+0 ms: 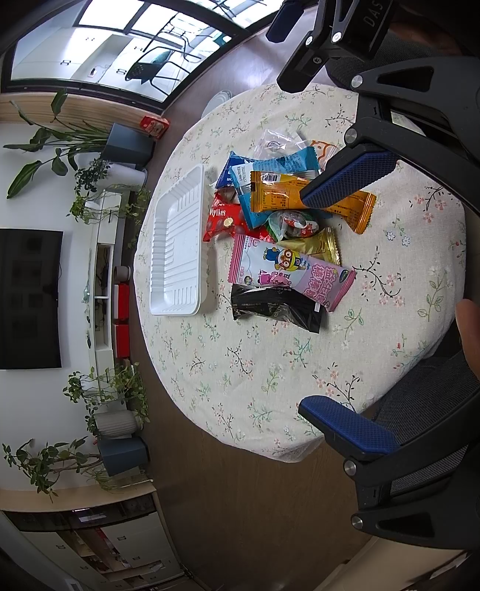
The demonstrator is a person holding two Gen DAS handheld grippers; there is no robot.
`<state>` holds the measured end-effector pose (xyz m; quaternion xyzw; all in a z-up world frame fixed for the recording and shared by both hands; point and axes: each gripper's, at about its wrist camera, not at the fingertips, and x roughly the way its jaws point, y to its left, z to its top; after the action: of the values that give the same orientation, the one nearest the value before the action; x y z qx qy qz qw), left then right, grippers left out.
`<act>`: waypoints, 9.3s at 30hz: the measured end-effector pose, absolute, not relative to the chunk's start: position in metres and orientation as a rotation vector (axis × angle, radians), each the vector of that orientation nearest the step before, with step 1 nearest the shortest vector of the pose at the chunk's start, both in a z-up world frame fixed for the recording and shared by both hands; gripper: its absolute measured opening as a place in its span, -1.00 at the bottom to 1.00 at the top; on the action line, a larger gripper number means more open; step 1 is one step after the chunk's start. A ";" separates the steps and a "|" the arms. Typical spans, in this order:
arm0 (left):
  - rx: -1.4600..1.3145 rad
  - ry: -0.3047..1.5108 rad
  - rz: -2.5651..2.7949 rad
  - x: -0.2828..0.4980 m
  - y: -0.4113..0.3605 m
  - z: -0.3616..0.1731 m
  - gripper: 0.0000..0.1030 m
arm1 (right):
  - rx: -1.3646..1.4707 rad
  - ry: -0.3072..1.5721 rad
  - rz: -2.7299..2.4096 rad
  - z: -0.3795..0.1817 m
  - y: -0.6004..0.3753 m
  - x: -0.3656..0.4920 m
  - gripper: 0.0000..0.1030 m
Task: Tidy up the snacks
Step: 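Grasp the pink packet with the left tool while the right tool grasps the orange bar, then place the pink packet in the white tray with the left tool while the right tool places the orange bar, then grasp the black packet with the left tool while the right tool grasps the blue packet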
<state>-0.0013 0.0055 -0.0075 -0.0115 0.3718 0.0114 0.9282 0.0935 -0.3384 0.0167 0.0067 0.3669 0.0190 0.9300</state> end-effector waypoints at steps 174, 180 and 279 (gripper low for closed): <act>-0.107 1.131 -0.452 0.372 0.033 -0.043 -0.64 | 0.201 1.094 0.458 -0.035 -0.362 0.417 -0.60; -0.078 1.186 -0.464 0.377 0.012 -0.081 -0.62 | 0.185 1.152 0.444 -0.064 -0.354 0.435 -0.60; -0.108 1.027 -0.315 0.129 0.095 -0.066 0.99 | 0.064 0.959 0.523 -0.054 -0.311 0.158 -0.56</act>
<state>0.1286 0.0953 -0.0658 -0.0516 0.4887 -0.1500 0.8579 0.1578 -0.3113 -0.0539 0.0306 0.4560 0.2488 0.8540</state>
